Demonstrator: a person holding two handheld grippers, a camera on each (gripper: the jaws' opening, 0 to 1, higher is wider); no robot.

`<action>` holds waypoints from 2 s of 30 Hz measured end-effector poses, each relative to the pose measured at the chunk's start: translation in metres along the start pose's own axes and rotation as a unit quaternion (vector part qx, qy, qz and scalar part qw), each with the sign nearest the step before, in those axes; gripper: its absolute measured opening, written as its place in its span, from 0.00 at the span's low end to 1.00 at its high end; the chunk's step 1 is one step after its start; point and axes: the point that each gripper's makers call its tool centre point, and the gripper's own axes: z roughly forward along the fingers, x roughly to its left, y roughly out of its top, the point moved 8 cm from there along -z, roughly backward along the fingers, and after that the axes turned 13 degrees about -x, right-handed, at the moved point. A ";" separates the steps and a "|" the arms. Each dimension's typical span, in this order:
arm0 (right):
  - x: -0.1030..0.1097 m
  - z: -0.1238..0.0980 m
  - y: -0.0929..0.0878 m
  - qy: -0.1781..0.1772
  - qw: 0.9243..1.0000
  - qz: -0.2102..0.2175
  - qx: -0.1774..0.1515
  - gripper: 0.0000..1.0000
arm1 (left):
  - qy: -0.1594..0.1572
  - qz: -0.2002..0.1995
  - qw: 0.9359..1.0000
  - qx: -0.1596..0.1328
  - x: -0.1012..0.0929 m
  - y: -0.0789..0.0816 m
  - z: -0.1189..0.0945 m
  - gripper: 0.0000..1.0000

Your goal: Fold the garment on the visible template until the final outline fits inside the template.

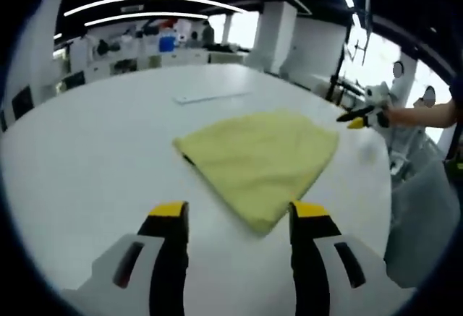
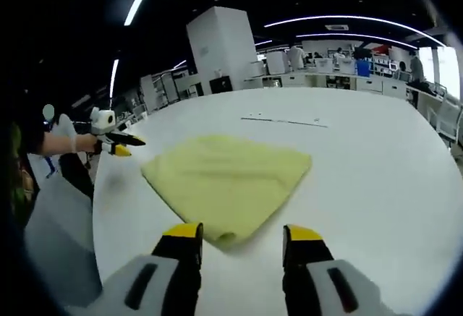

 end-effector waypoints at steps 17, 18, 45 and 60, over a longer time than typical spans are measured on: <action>0.003 0.021 -0.028 0.004 0.998 0.051 0.023 0.16 | -0.025 -0.031 0.998 0.044 -0.020 -0.036 0.018 0.35; 0.001 0.024 -0.028 0.000 0.998 0.059 0.022 0.14 | -0.026 -0.033 0.998 0.044 -0.020 -0.036 0.018 0.34; -0.005 0.005 -0.024 0.024 0.999 0.027 0.036 0.00 | -0.025 0.001 0.998 0.065 -0.013 -0.036 0.013 0.00; 0.005 -0.014 -0.024 0.068 0.995 -0.007 0.068 0.00 | -0.032 -0.003 0.997 0.067 -0.018 -0.037 -0.002 0.00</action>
